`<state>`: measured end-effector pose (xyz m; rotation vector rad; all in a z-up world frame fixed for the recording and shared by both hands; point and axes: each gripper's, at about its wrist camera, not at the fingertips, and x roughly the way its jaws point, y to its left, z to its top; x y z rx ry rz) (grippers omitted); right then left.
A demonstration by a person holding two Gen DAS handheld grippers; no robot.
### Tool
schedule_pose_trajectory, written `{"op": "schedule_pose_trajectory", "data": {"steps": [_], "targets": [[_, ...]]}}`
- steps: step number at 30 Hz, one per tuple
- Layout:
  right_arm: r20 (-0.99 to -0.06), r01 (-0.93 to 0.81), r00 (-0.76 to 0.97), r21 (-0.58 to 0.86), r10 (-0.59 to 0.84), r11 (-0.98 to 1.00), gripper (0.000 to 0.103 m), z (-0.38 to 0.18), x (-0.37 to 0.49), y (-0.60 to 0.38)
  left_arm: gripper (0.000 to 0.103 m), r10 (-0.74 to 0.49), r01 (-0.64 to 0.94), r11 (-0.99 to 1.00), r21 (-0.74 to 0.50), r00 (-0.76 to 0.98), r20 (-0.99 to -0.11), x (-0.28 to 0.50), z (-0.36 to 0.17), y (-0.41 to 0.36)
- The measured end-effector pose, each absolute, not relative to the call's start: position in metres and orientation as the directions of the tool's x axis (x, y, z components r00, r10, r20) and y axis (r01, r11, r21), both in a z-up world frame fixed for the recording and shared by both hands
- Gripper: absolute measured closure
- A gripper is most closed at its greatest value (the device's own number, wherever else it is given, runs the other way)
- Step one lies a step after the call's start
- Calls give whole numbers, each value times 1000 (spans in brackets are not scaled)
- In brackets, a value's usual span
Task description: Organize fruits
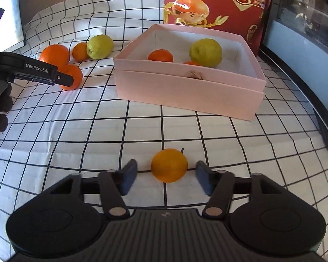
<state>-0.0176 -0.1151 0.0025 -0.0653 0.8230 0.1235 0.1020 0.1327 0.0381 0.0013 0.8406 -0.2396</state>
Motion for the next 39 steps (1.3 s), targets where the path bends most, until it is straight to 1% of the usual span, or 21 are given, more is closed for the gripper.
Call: {"op": "schedule_pose_trajectory", "data": {"steps": [1, 4, 11, 15, 22, 27, 29, 32, 33, 34, 35, 36, 39], "targets": [[-732, -137, 676, -10, 86, 991, 35, 2, -19, -115, 50, -207, 209, 974, -91, 642, -738, 104, 38, 131], [-722, -133, 687, -13, 83, 991, 31, 0, -23, -115, 50, -174, 196, 979, -57, 650, -740, 110, 36, 125], [-710, -112, 700, -11, 71, 994, 18, -2, -27, -118, 50, -168, 192, 980, -53, 650, -741, 124, 27, 129], [-708, -106, 703, -11, 67, 994, 15, -3, -27, -119, 49, -182, 201, 977, -65, 646, -741, 127, 21, 131], [-709, -86, 703, -7, 55, 996, 6, -5, -25, -121, 49, -189, 183, 979, -87, 672, -716, 136, 21, 131], [-705, -88, 707, -8, 56, 996, 5, -6, -26, -122, 50, -180, 180, 981, -78, 667, -723, 142, 23, 128], [-703, -92, 709, -8, 60, 996, 5, -6, -26, -122, 51, -195, 170, 979, -110, 649, -735, 141, 24, 130], [-698, -98, 713, -8, 65, 995, 2, -7, -27, -123, 52, -268, 203, 963, -177, 657, -704, 124, 34, 134], [-693, -100, 718, -8, 67, 995, 1, -8, -28, -124, 55, -281, 222, 959, -176, 664, -693, 114, 38, 132], [-689, -99, 722, -7, 67, 995, 0, -9, -28, -124, 65, -286, 238, 957, -167, 669, -686, 104, 43, 130], [-684, -100, 727, -7, 68, 995, 0, -9, -29, -124, 72, -293, 254, 954, -159, 675, -677, 91, 48, 127], [-681, -100, 729, -7, 68, 995, 0, -9, -30, -124, 85, -298, 266, 952, -154, 678, -672, 81, 51, 125], [-680, -99, 730, -6, 69, 995, 0, -9, -32, -124, 84, -329, 323, 936, -138, 667, -669, 47, 57, 116]]}}
